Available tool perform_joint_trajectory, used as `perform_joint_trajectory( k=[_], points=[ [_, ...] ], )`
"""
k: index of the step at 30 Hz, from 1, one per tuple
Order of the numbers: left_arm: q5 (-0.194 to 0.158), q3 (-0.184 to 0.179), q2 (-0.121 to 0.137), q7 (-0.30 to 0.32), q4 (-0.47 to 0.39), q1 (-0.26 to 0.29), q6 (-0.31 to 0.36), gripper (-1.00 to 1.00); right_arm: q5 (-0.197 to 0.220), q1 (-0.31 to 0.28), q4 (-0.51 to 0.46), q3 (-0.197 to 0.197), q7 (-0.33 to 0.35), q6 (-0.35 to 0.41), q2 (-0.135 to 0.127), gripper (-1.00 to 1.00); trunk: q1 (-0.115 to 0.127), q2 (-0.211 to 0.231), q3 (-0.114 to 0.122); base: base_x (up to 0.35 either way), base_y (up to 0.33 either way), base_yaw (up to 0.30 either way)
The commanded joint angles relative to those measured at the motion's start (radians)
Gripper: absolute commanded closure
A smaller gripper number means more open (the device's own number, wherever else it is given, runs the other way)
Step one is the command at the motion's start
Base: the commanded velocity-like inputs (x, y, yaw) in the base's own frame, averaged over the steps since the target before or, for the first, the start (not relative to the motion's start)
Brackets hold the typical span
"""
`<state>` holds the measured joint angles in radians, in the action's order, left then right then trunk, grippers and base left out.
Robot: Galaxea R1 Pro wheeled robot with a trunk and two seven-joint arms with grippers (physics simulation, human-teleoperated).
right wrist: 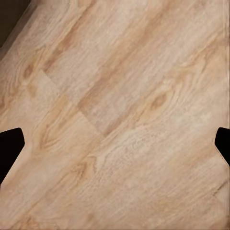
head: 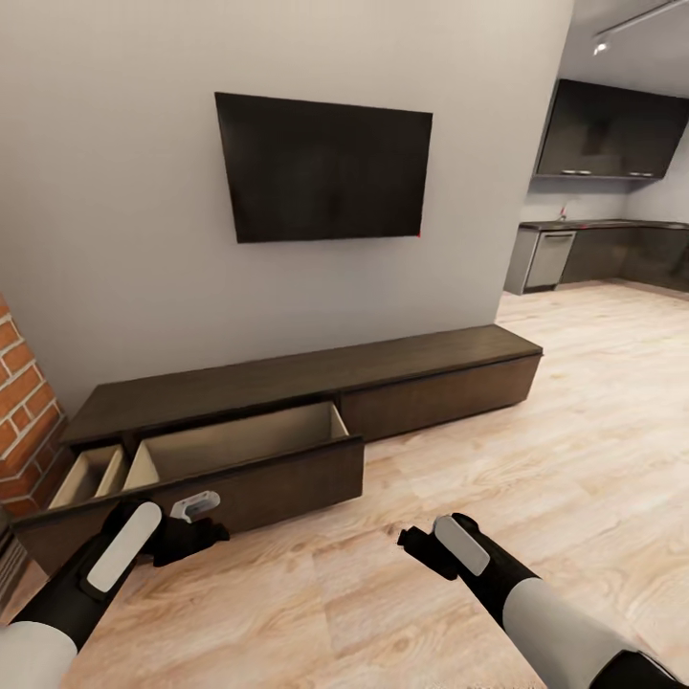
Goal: Place each of the two pumpkins and all three candles from the living room inside a cabinet in the living room (use any cabinet), then make sure every cabinet is closed, and position the cauldron so it is next to a table in the living room.
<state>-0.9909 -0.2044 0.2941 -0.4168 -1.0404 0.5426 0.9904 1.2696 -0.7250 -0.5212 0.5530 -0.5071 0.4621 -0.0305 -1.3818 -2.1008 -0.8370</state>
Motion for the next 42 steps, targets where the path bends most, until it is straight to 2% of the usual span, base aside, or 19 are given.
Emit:
perform_joint_trajectory(
  k=[1,5,6,10,14,23,29,42],
  points=[
    [-0.012,-0.003,0.001,-0.010,-0.001,0.000,0.001,-1.00,0.007,-0.001,-0.002,0.007,-0.006,0.001,-0.002,-1.00,0.004,0.007,0.002,0.000,0.000,-0.273],
    [-0.016,-0.008,-0.013,-0.010,-0.001,0.000,0.001,-1.00,0.007,-0.001,-0.002,0.004,-0.005,0.002,-0.003,-1.00,0.019,0.035,0.013,0.000,0.000,-0.270],
    [-0.013,-0.011,-0.030,-0.010,-0.001,0.000,0.001,-1.00,0.007,-0.002,-0.002,0.003,-0.005,0.002,-0.004,-1.00,0.023,0.042,0.015,0.000,0.000,-0.259],
    [-0.008,-0.026,-0.067,-0.011,-0.001,0.000,0.001,-1.00,0.007,-0.001,-0.002,0.000,0.017,0.003,-0.006,-1.00,0.039,0.070,0.025,0.000,0.000,-0.253],
    [-0.004,-0.043,-0.082,-0.011,-0.001,0.000,0.001,-1.00,0.007,-0.001,-0.002,-0.001,0.037,0.006,-0.006,-1.00,0.054,0.098,0.035,0.000,0.000,-0.234],
    [-0.010,-0.045,-0.084,-0.010,0.002,0.000,0.001,-1.00,0.007,-0.001,0.000,-0.001,0.042,0.005,-0.007,-1.00,0.088,0.161,0.053,0.000,0.000,-0.201],
    [-0.015,-0.046,-0.085,-0.010,0.002,0.000,0.001,-1.00,0.008,-0.001,0.000,-0.001,0.044,0.006,-0.034,-1.00,0.111,0.203,0.065,0.000,0.000,-0.209],
    [-0.015,-0.044,-0.083,-0.010,0.001,0.000,0.001,-1.00,0.009,-0.001,0.000,-0.001,0.045,0.008,-0.038,-1.00,0.161,0.294,0.091,0.000,0.000,-0.219]
  ],
)
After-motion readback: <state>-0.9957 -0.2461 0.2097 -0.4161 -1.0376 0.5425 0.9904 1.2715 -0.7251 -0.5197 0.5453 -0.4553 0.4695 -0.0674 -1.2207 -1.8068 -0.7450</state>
